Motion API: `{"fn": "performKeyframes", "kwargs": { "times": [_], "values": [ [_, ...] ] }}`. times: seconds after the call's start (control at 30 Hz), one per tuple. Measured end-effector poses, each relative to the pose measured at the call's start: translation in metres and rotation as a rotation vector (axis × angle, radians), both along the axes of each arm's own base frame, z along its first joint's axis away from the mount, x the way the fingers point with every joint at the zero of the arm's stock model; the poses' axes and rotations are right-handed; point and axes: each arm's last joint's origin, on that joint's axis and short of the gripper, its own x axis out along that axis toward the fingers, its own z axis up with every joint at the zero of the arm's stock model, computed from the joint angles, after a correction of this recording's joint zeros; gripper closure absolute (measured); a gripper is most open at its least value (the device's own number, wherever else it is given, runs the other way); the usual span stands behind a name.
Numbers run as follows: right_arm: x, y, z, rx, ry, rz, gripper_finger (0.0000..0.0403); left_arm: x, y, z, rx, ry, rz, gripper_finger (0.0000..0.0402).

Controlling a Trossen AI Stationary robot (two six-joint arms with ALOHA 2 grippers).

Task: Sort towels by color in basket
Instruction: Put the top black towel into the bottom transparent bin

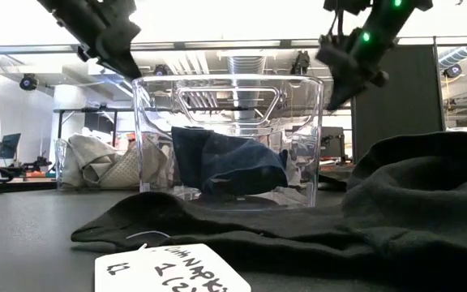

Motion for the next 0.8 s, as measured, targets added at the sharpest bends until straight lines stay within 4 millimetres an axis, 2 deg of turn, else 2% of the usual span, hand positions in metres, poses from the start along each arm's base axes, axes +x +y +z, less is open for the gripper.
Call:
{"fn": "performKeyframes", "kwargs": {
  "times": [0.2, 0.4, 0.5, 0.67, 0.8],
  "values": [
    [-0.017, -0.027, -0.005, 0.043, 0.103, -0.126, 0.0394, 0.007, -0.023, -0.002, 0.052, -0.064, -0.030, 0.0402],
    [-0.018, -0.046, -0.013, 0.124, 0.134, -0.072, 0.0372, 0.010, -0.043, 0.000, 0.076, -0.111, -0.072, 0.0402],
    [-0.014, -0.049, -0.020, 0.148, 0.175, -0.024, 0.0337, 0.010, -0.057, -0.003, 0.067, -0.117, -0.124, 0.0401],
    [-0.007, -0.052, -0.034, 0.165, 0.246, 0.001, 0.0255, 0.010, -0.079, -0.011, 0.032, -0.149, -0.158, 0.0402],
    [-0.001, -0.054, -0.047, 0.195, 0.292, 0.007, 0.0192, 0.012, -0.089, -0.020, 0.013, -0.160, -0.157, 0.0402]
  ]
}}
